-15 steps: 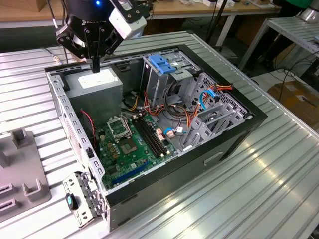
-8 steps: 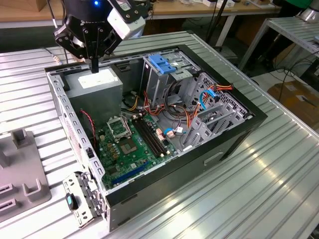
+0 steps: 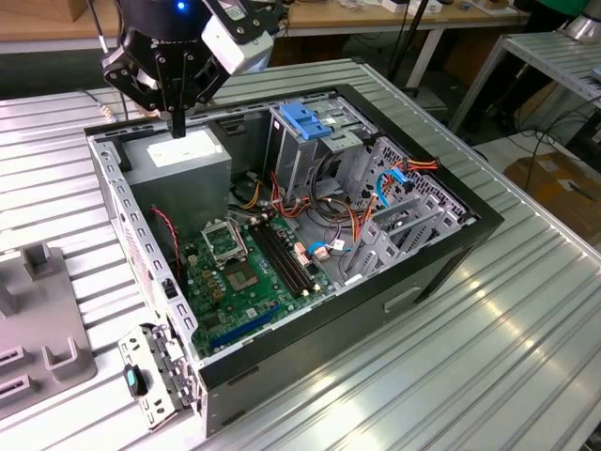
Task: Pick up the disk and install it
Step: 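Reach for the disk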
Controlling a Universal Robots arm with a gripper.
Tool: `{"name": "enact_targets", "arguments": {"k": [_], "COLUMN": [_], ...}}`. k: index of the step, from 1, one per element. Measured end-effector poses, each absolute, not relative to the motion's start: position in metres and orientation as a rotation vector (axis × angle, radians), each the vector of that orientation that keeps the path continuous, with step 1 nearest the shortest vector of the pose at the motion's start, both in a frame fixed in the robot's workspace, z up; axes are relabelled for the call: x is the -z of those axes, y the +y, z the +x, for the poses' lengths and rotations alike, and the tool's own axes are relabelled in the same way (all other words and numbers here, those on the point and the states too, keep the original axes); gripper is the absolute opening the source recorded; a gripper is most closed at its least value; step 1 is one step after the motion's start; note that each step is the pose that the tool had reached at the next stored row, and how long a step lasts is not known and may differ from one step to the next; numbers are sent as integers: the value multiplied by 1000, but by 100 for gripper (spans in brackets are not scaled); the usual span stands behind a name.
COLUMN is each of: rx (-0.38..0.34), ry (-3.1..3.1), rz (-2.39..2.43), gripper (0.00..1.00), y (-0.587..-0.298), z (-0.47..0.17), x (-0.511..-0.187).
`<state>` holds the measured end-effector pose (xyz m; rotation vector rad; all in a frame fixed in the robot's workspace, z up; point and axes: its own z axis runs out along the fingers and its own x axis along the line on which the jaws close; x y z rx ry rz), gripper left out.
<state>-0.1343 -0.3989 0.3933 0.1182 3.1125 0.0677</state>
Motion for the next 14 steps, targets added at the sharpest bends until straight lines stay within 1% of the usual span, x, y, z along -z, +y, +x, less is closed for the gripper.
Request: {"name": "enact_targets", "arguments": {"k": [14], "rx": [-68], "ry": [3112], "rz": [118], "gripper": [11], "y": [-399], "z": [-141], "x": [-393]}}
